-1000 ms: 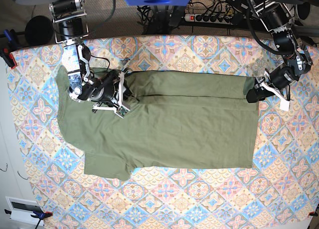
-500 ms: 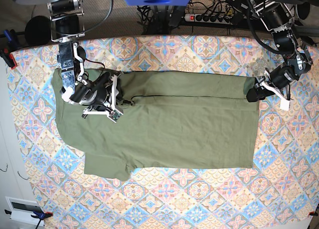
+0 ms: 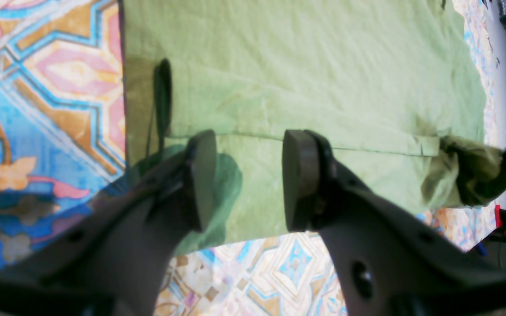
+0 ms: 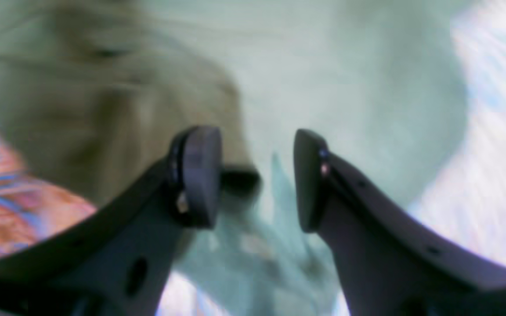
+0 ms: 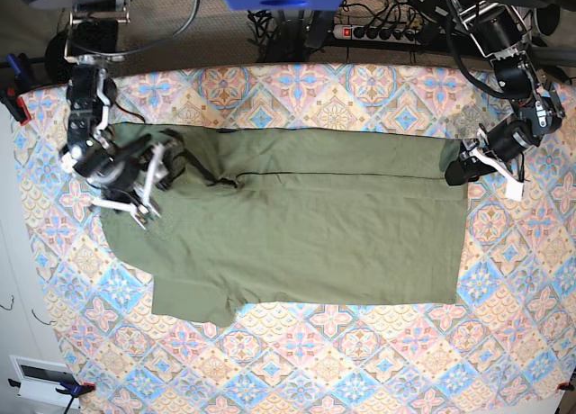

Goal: Layout the t-shirt on the table in an organized manner, then fold the t-shirt properly
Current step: 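Pull the shoulder back outward with the right gripper, smoothing the shirt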

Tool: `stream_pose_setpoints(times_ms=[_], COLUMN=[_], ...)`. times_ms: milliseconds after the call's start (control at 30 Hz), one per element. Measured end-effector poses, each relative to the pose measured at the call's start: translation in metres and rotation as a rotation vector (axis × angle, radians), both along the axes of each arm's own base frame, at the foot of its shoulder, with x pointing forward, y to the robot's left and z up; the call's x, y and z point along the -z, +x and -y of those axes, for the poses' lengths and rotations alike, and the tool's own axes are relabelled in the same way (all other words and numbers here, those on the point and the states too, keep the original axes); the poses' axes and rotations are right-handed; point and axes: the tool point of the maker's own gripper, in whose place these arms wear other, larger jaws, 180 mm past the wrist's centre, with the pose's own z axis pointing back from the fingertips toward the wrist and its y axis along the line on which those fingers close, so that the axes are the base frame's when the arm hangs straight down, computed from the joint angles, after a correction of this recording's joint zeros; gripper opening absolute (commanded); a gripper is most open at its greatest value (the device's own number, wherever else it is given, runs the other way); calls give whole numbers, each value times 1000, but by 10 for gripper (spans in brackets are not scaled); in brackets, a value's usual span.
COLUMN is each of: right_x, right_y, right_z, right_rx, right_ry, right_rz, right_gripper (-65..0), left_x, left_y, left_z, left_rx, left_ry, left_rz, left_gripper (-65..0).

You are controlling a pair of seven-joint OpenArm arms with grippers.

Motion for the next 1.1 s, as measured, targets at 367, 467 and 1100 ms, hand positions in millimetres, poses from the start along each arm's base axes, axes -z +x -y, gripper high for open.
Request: stream_pose_setpoints(times_ms=[367, 467, 1100], right_x=[23, 21, 55], right_y=[-28, -31, -56], right_z=[31, 65, 94], right_rx=[84, 189, 314], right_ry=[7, -14, 27], right_rz=[-82, -79, -194], right_gripper=[-391, -391, -389], left_x=[3, 3, 3], left_y=[2, 2, 1], left_z=[10, 10, 9], left_rx=[35, 34, 33], left_ry=[0, 1, 6], left_rz=[-8, -9, -11], left_gripper=[-398, -398, -398])
